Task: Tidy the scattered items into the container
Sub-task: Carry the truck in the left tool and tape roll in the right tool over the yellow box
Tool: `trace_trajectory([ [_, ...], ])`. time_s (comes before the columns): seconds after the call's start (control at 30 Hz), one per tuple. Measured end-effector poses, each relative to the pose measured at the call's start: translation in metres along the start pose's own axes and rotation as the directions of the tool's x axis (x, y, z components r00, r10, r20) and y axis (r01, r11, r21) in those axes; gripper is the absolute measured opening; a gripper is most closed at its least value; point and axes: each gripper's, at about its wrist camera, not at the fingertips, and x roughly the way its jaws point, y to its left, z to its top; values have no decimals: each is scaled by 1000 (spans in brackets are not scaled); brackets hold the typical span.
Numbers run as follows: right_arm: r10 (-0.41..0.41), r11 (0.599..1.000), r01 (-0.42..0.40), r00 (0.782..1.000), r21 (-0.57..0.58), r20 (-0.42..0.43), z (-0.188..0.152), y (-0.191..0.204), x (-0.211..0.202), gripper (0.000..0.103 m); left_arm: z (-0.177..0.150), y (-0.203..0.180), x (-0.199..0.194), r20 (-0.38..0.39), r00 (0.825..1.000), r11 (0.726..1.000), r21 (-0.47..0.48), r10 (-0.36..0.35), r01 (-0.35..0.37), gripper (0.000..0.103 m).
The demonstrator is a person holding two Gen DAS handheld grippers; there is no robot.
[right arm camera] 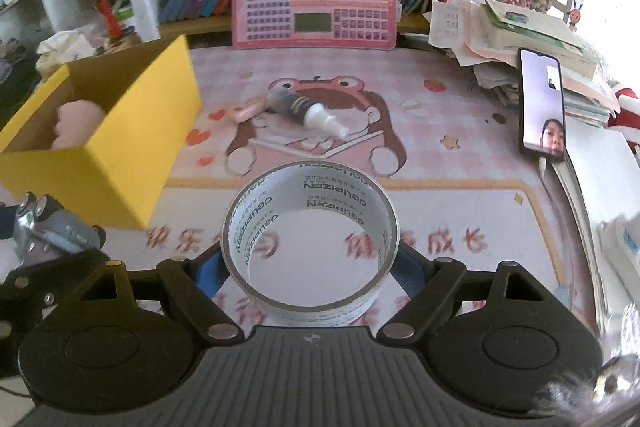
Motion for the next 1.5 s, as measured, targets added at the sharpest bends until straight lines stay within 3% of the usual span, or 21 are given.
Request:
trace_trajectory([
  [0.27, 46, 999, -46, 999, -25, 0, -27, 43, -32, 82, -26, 22, -39, 11, 1000, 999, -41, 24, -23, 66],
  [0.57, 96, 991, -98, 995, -90, -24, -53, 93, -45, 82, -61, 50, -74, -9, 996, 992, -87, 88, -88, 66],
  [0.83, 126, 982, -129, 992, -136, -30, -67, 126, -53, 82, -74, 65, -98, 2, 994, 988, -106, 111, -110, 66],
  [1.5, 214, 939, -222, 975, -264, -59, -70, 196, -60, 82, -96, 110, -146, 27, 980, 964, -185, 199, -191, 66],
])
